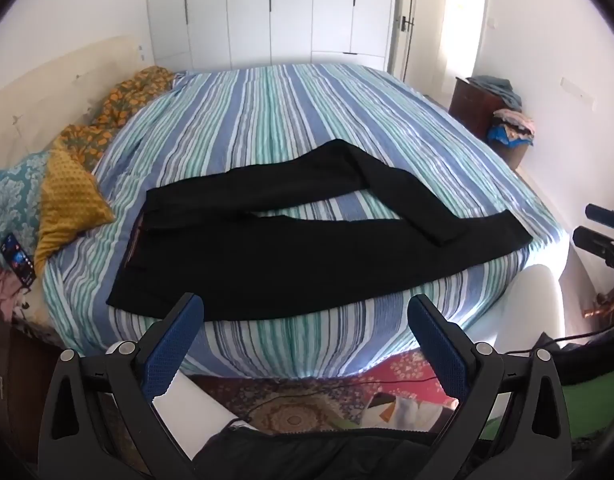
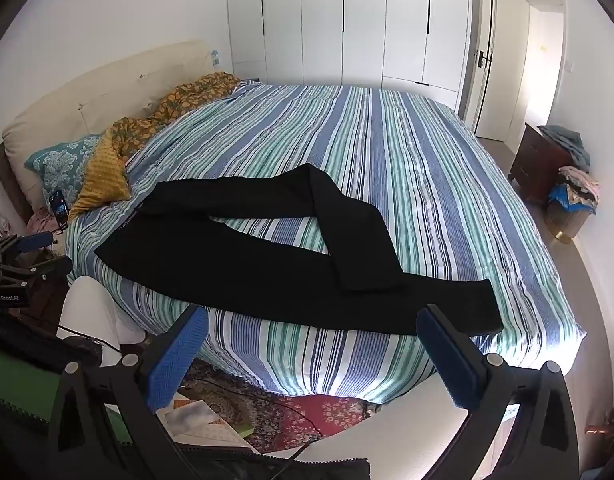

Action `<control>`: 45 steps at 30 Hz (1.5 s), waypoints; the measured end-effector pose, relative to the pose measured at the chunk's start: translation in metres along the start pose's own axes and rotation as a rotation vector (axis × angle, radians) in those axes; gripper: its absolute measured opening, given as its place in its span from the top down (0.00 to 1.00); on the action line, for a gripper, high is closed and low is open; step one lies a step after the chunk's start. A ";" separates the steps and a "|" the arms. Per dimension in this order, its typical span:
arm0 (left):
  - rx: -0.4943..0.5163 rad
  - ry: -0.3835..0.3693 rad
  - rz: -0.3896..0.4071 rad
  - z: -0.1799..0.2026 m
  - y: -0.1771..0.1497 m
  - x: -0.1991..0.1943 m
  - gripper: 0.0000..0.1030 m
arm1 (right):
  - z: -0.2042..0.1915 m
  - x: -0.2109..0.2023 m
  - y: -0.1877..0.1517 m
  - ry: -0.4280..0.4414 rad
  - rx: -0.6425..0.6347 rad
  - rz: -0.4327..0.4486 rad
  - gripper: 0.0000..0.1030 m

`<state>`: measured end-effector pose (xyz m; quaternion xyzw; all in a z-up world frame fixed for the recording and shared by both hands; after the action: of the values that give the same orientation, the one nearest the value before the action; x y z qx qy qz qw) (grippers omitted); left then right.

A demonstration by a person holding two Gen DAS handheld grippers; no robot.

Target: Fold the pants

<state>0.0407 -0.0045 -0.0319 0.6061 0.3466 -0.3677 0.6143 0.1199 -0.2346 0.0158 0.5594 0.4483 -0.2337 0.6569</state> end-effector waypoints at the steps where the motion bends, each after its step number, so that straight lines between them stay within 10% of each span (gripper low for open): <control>1: 0.003 -0.001 0.001 0.001 0.000 0.000 0.01 | 0.000 0.000 0.000 -0.003 0.002 0.001 0.00; 45: 0.019 -0.026 -0.006 0.008 0.000 0.003 0.01 | 0.010 0.011 -0.013 -0.041 0.041 -0.020 0.00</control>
<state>0.0419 -0.0126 -0.0348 0.6060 0.3370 -0.3806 0.6119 0.1177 -0.2455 -0.0004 0.5632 0.4354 -0.2609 0.6521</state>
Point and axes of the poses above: each gripper's, at about its wrist camera, not at the fingertips, and x roughly the way its jaws point, z to its right, y to its top, the point moved 5 cm from there along x, roughly the way its jaws point, and after that the axes turned 13 degrees about -z, right-handed, at the moved point
